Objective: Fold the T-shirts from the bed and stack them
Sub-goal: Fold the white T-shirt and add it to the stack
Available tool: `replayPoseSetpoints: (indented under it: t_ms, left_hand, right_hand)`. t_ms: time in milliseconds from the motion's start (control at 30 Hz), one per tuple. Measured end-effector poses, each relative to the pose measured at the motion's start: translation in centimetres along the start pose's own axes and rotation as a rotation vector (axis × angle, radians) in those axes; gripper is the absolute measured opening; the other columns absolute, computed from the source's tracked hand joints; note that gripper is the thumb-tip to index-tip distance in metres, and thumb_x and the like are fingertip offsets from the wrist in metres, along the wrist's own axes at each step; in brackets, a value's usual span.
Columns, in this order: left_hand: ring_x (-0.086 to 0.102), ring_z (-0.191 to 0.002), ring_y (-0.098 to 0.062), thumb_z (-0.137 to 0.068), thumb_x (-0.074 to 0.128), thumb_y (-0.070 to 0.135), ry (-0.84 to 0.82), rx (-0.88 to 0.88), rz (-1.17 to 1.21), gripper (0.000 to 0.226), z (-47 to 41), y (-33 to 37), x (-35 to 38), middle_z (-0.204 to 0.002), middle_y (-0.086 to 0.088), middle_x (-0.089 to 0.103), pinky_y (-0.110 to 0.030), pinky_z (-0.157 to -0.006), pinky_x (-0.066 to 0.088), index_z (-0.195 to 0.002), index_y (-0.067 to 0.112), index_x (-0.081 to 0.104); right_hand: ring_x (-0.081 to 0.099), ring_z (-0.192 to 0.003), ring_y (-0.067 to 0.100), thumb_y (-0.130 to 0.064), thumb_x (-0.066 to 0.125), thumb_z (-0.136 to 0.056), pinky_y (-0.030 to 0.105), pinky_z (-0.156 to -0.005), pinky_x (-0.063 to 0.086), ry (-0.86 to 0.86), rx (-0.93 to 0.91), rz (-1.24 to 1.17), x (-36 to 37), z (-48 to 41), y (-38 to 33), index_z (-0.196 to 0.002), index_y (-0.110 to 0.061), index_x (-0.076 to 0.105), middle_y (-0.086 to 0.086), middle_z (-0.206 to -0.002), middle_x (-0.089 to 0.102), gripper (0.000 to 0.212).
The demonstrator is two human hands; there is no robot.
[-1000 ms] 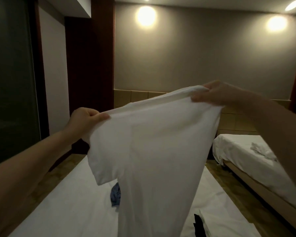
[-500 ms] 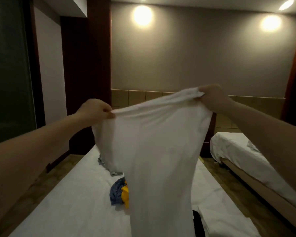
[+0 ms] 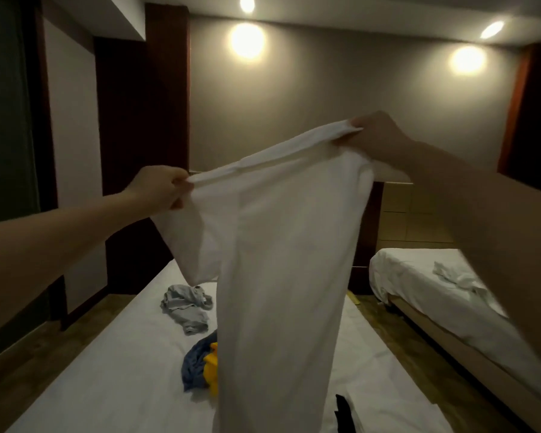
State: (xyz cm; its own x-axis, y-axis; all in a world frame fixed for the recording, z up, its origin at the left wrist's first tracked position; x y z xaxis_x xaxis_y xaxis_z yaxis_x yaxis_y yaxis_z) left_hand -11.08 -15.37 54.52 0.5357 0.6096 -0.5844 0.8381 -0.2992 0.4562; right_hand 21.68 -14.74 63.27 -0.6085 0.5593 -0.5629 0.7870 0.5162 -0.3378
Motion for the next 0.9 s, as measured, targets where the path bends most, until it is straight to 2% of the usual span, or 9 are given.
replayPoseSetpoints:
  t_ms: [167,267,333,433,500,567,633,700,900]
  left_hand:
    - [0.062,-0.062,-0.017,-0.088,0.062,0.018,-0.392,-0.239,0.011,0.011,1.0,-2.7,2.6,-0.075,-0.009,0.063,-0.017,-0.05,0.051,-0.085,0.009,0.065]
    - [0.063,-0.061,-0.016,-0.087,0.063,0.017,-0.368,-0.262,0.057,0.01,1.3,-3.9,1.6,-0.075,-0.01,0.064,-0.015,-0.044,0.05,-0.088,0.007,0.067]
    - [0.063,-0.056,-0.012,-0.087,0.064,0.017,-0.409,-0.258,0.059,0.01,1.5,-4.0,1.1,-0.075,-0.009,0.064,-0.014,-0.045,0.049,-0.086,0.008,0.067]
    - [0.063,-0.049,-0.007,-0.086,0.063,0.015,-0.418,-0.242,0.094,0.007,1.1,-3.0,0.0,-0.079,-0.01,0.064,-0.014,-0.046,0.05,-0.084,0.009,0.066]
    - [0.063,-0.048,-0.004,-0.088,0.061,0.015,-0.361,-0.229,0.165,0.008,0.9,-2.4,-1.1,-0.082,-0.01,0.063,-0.012,-0.044,0.048,-0.088,0.008,0.064]
    - [0.063,-0.049,-0.004,-0.089,0.06,0.016,-0.311,-0.206,0.201,0.008,0.7,-2.3,-2.0,-0.083,-0.009,0.062,-0.011,-0.044,0.048,-0.09,0.009,0.063]
    - [0.063,-0.057,-0.009,-0.09,0.058,0.018,-0.333,-0.196,0.181,0.008,1.2,-2.5,-2.2,-0.084,-0.009,0.061,-0.012,-0.045,0.049,-0.09,0.011,0.063]
    - [0.06,-0.07,-0.016,-0.09,0.057,0.019,-0.379,-0.187,0.133,0.009,1.7,-3.0,-2.0,-0.087,-0.009,0.06,-0.013,-0.049,0.051,-0.092,0.012,0.063]
    - [0.058,-0.081,-0.021,-0.09,0.056,0.02,-0.415,-0.143,0.096,0.008,2.8,-4.5,-0.9,-0.093,-0.011,0.06,-0.022,-0.067,0.048,-0.086,0.019,0.063]
  right_hand:
    - [0.055,-0.093,0.015,-0.022,0.059,-0.09,0.025,-0.077,0.042,-0.334,-0.007,0.12,6.2,2.0,1.3,-0.108,0.0,0.065,0.007,-0.098,0.062,0.029]
    - [0.055,-0.087,0.004,-0.006,0.059,-0.089,0.025,-0.077,0.043,-0.176,-0.002,-0.194,4.7,2.0,1.5,-0.11,-0.002,0.063,0.002,-0.098,0.059,0.023]
    - [0.062,-0.086,0.011,0.004,0.057,-0.087,0.034,-0.08,0.048,-0.044,-0.081,-0.228,3.7,1.7,1.5,-0.1,0.01,0.066,0.017,-0.099,0.065,0.017]
    - [0.059,-0.081,0.005,-0.002,0.06,-0.087,0.015,-0.071,0.045,0.009,-0.085,-0.207,3.1,2.1,1.2,-0.101,0.008,0.067,0.023,-0.099,0.065,0.018]
    - [0.059,-0.089,0.014,-0.007,0.064,-0.086,0.025,-0.081,0.048,0.008,-0.044,-0.243,2.6,2.1,1.3,-0.094,0.001,0.069,0.019,-0.097,0.063,0.012]
    - [0.058,-0.079,0.012,-0.012,0.066,-0.085,0.02,-0.079,0.05,-0.097,-0.018,-0.235,2.6,2.5,0.9,-0.093,-0.005,0.07,0.012,-0.093,0.064,0.011]
    - [0.052,-0.064,0.002,-0.017,0.069,-0.084,0.003,-0.053,0.043,-0.226,0.012,-0.192,2.8,3.3,0.9,-0.096,-0.009,0.069,0.002,-0.082,0.062,0.014]
    - [0.052,-0.059,0.003,-0.023,0.071,-0.081,0.004,-0.043,0.041,-0.395,0.109,-0.154,3.2,4.2,1.0,-0.085,-0.013,0.066,-0.004,-0.074,0.059,0.012]
    - [0.064,-0.06,0.004,-0.017,0.073,-0.078,0.012,-0.047,0.047,-0.712,0.16,-0.035,5.6,6.7,1.3,-0.081,-0.018,0.063,-0.004,-0.082,0.065,0.01]
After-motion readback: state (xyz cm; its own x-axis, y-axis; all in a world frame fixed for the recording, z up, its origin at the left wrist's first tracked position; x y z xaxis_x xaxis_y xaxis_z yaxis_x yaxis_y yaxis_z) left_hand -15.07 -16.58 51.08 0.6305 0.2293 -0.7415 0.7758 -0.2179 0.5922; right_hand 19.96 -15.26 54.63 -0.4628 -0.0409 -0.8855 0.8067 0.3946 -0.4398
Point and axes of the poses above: each hand's wrist, its own z-axis away from the middle knuckle, its own x-axis out of the palm, y = z × x, the point moved 6 cm from there along -z, towards the middle knuckle
